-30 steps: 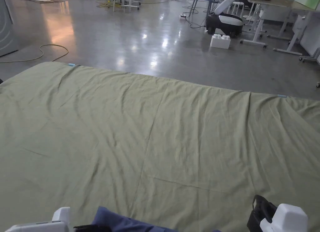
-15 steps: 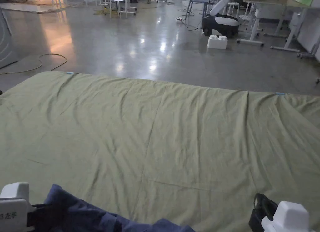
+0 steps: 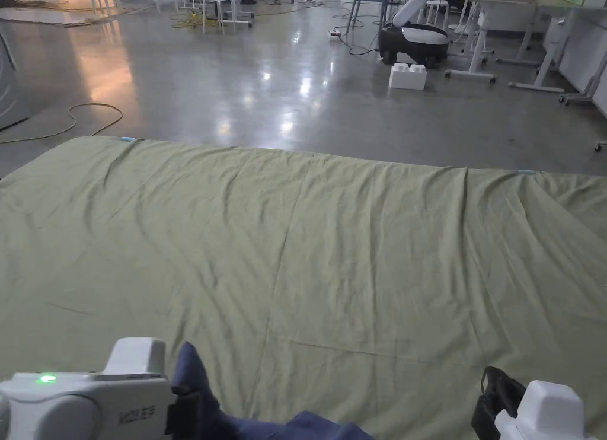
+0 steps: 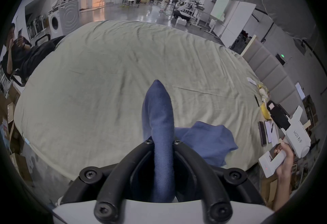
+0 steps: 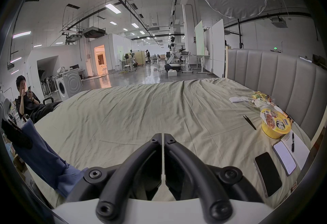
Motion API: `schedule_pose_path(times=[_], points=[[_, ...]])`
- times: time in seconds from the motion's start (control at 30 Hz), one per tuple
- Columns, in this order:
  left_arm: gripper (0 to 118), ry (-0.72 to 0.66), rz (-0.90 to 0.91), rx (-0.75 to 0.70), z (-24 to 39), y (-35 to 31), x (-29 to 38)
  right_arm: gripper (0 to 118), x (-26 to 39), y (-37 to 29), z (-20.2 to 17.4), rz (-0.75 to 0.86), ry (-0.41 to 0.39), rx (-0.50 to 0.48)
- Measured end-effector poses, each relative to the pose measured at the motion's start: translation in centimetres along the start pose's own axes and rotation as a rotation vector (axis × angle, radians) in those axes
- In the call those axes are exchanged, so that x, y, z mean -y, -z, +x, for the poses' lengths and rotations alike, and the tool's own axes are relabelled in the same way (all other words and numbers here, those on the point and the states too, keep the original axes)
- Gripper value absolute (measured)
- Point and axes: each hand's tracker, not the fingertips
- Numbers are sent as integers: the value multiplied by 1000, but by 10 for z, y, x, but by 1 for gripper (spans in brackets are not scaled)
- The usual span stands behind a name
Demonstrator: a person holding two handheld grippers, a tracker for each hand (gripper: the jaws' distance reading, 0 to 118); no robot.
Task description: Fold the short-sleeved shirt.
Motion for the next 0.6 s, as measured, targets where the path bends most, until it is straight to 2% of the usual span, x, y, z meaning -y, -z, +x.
schedule_pose_path(times=[0.37, 0.6], points=[[12, 85, -125, 100, 87, 67, 21, 3, 6, -2, 6, -16, 14, 14], [12, 100, -164, 109, 113, 97, 39, 3, 8, -6, 11, -23, 12, 31]])
